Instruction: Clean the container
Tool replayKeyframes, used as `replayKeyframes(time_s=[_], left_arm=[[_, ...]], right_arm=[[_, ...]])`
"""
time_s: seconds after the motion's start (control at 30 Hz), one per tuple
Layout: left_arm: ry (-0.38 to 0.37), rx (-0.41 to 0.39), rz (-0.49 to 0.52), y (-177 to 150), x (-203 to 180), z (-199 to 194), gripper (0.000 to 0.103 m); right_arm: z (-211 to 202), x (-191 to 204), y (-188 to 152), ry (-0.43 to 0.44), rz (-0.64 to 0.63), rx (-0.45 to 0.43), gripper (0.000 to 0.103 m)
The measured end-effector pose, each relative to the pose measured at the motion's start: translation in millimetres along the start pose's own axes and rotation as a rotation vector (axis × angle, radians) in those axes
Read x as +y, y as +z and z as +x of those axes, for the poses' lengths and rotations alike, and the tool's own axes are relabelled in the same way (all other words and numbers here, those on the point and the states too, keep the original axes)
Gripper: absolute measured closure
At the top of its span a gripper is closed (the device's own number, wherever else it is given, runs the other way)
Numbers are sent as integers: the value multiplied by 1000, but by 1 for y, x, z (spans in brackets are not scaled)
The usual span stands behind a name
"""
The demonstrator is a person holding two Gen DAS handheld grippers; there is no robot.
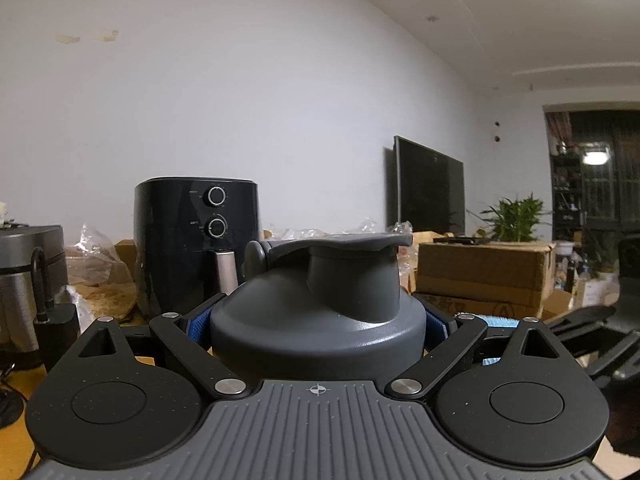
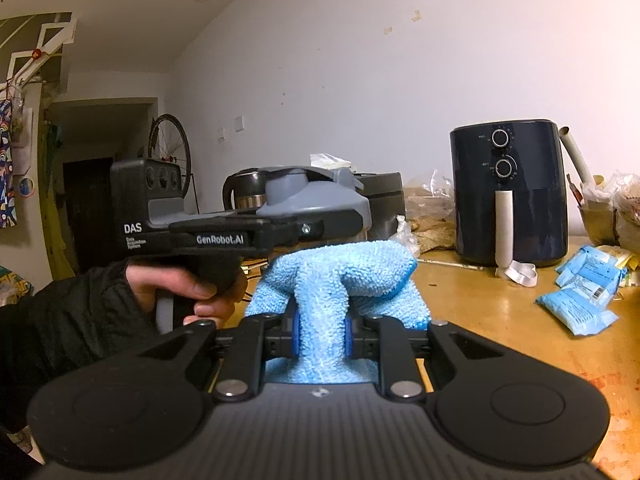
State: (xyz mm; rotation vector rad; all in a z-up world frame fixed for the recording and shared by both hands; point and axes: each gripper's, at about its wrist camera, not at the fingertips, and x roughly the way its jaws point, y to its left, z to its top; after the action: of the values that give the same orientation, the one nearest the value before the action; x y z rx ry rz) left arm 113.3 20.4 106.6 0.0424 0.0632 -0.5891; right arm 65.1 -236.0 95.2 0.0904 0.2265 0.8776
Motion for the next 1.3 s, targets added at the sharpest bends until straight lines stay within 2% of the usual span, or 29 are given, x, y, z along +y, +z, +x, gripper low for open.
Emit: replayKeyframes(time_s=[0.3, 0.53, 0.73, 0.97, 1.3], left_arm=[[58, -4, -13, 1, -4, 0, 8], [85, -4, -20, 3, -5, -2, 8], [115, -42, -8, 8, -11, -10, 8], [174, -47, 32, 12, -25, -13, 7], [311, -25, 40, 19, -43, -8, 7]], right_arm=[[-2, 2, 4, -17, -18, 52, 84], [-8, 10, 6, -29, -24, 41, 84], [-8, 14, 4, -29, -30, 43, 84], [-10, 15, 1, -34, -25, 30, 84], [-14, 9, -6, -35, 2, 20, 84]])
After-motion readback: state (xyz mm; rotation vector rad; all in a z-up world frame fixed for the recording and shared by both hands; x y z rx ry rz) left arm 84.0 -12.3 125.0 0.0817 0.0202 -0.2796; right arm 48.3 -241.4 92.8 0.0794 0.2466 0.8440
